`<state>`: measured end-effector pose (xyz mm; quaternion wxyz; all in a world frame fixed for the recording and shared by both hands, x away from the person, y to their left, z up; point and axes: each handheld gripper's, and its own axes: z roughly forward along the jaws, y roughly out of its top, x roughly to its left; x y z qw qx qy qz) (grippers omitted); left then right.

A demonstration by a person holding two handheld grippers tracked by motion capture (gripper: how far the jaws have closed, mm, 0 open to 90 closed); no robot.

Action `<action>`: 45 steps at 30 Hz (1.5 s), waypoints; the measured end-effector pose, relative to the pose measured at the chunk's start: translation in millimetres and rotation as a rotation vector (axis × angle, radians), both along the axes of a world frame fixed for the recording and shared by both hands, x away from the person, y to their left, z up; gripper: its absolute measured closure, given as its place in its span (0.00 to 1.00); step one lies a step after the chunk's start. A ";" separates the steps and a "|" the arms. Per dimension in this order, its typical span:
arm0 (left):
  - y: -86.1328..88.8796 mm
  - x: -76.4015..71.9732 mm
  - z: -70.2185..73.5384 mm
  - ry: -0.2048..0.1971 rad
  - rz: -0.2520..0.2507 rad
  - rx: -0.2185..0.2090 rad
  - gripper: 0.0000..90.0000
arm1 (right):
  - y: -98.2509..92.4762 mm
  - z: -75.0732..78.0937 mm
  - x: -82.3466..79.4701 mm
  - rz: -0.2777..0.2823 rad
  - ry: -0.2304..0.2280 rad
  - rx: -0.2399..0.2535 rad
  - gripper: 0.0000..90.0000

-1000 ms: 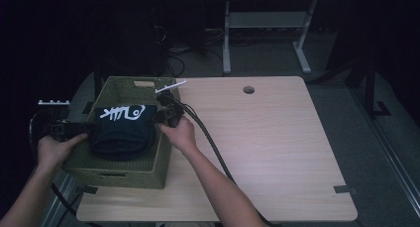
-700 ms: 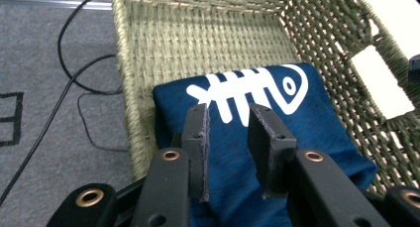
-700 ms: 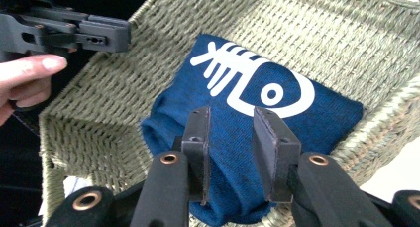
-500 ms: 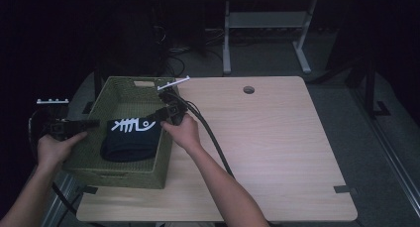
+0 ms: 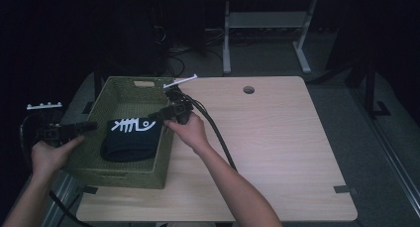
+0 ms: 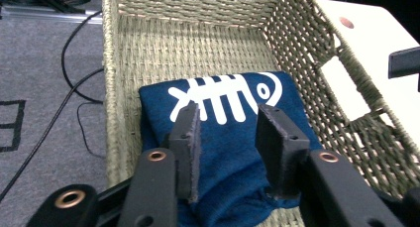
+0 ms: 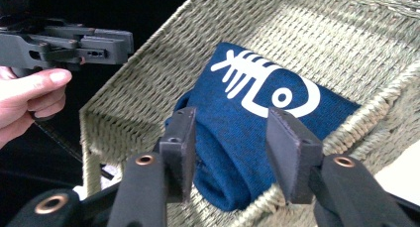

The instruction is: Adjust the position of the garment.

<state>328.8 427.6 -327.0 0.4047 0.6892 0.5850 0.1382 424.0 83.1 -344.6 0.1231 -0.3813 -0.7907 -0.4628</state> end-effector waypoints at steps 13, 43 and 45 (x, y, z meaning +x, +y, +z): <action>-23.5 -14.8 12.5 -0.036 -0.020 -0.021 0.62 | -44.1 12.2 -3.6 -0.037 -0.015 0.029 0.52; -84.1 -22.2 16.6 -0.051 -0.088 -0.058 0.49 | -134.0 16.0 -5.5 -0.158 -0.025 0.034 0.44; -88.4 -21.6 16.8 -0.051 -0.099 -0.062 0.45 | -142.8 15.7 -7.3 -0.168 -0.030 0.034 0.44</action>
